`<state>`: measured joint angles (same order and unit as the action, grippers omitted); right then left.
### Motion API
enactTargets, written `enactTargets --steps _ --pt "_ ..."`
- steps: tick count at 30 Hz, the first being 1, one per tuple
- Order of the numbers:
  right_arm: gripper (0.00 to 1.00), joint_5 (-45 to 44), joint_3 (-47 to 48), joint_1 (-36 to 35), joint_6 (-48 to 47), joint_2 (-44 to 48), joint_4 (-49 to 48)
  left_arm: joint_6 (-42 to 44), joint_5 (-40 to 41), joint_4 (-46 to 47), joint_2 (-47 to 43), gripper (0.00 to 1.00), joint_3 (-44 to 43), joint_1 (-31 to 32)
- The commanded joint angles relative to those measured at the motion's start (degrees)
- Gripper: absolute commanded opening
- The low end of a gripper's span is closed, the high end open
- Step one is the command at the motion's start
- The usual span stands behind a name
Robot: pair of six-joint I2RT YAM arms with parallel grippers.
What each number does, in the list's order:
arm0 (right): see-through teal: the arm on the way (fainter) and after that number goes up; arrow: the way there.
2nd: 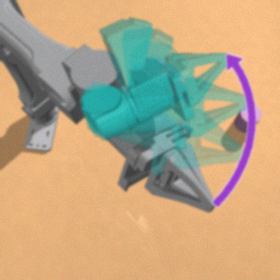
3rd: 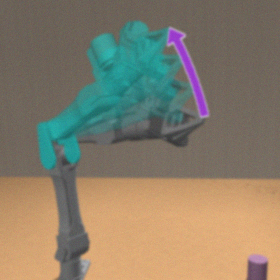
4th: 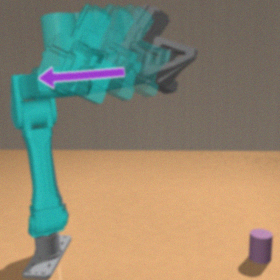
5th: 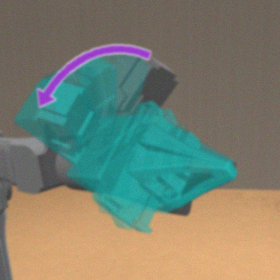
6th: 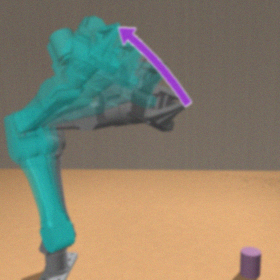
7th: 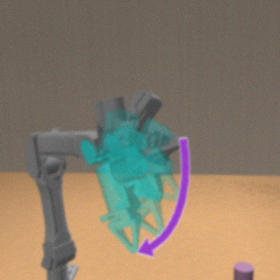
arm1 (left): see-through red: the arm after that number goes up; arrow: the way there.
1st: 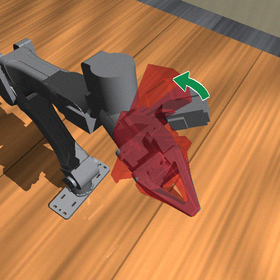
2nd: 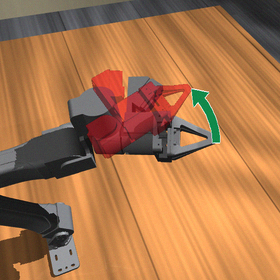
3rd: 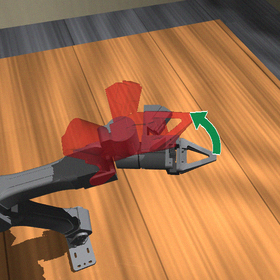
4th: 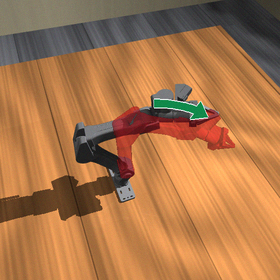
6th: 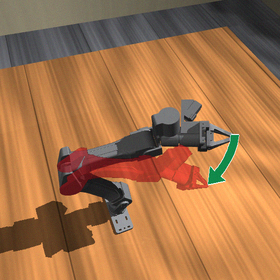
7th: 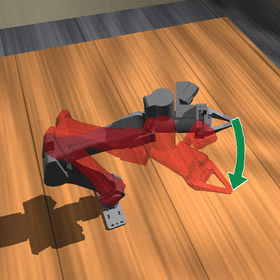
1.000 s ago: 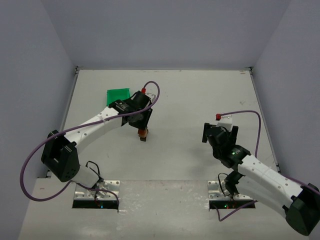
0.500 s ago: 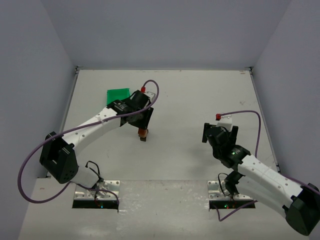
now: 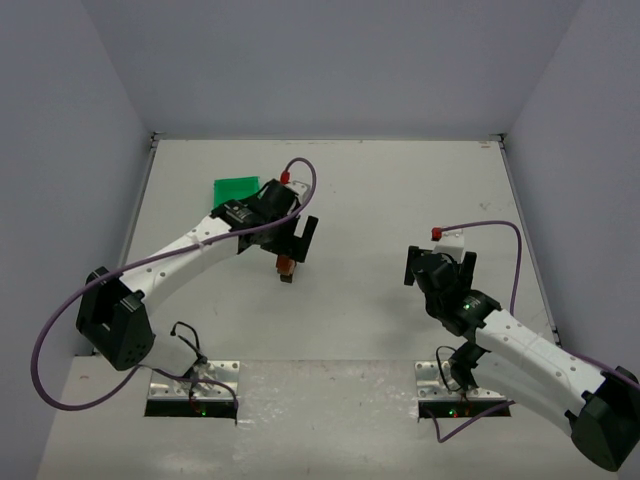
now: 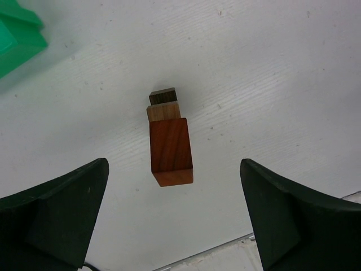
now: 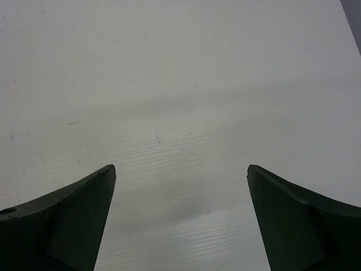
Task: Build the wood block tower
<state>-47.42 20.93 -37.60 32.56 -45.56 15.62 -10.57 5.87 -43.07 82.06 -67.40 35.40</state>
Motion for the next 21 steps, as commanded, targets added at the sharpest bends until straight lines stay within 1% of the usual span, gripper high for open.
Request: enactTargets --steps 1,4,7,8,9,10,12,14,15,17,18,19,21 --pt "0.99 -1.45 1.48 0.25 0.14 -0.14 -0.85 -0.04 -0.37 2.61 -6.21 1.0 -1.53 -0.24" --pt "0.99 -1.41 1.54 0.25 0.14 -0.06 -0.81 -0.28 -0.88 4.2 -10.06 1.0 -1.58 -0.33" --pt "0.99 -1.35 1.48 0.24 0.78 0.22 -0.85 -2.83 2.45 4.25 -14.56 1.0 -1.9 -0.25" --pt "0.99 -1.24 1.4 0.17 1.22 0.4 -0.85 -4.82 4.87 3.4 -15.03 1.0 -2.47 -0.32" --pt "0.99 -0.79 1.4 0.24 1.68 0.71 -0.85 -8.76 10.09 1.74 -15.57 1.0 -3.6 -0.25" --pt "0.99 -0.59 1.48 0.25 1.96 0.89 -0.85 -11.52 13.52 0.7 -15.86 1.0 -4.43 -0.32" --pt "0.99 -0.27 1.53 0.29 1.94 0.86 -0.85 -18.08 21.52 0.96 -17.39 1.0 -3.35 -0.28" --pt "0.99 0.25 2.12 0.32 1.76 0.27 -0.85 -22.72 27.07 6.6 -19.88 1.0 -0.41 -0.24" --pt "0.99 0.39 2.48 0.29 1.57 0.12 -0.85 -23.27 28.21 10.16 -20.44 1.0 1.14 -0.24" --pt "0.99 1.63 3.0 0.34 1.11 -0.49 -0.76 -20.34 28.41 18.39 -23.4 1.0 6.33 -0.33" --pt "0.99 1.71 3.15 0.34 1.11 -0.49 -0.76 -19.93 29.1 21.77 -24.65 1.0 7.45 -0.33" --pt "0.99 1.63 3.24 0.34 1.11 -0.41 -0.43 -19.76 29.11 22.71 -24.67 1.0 8.45 -0.33" --pt "0.99 1.53 3.36 0.26 1.5 0.57 0.46 -19.34 32.24 24.14 -25.89 1.0 11.07 -0.61"
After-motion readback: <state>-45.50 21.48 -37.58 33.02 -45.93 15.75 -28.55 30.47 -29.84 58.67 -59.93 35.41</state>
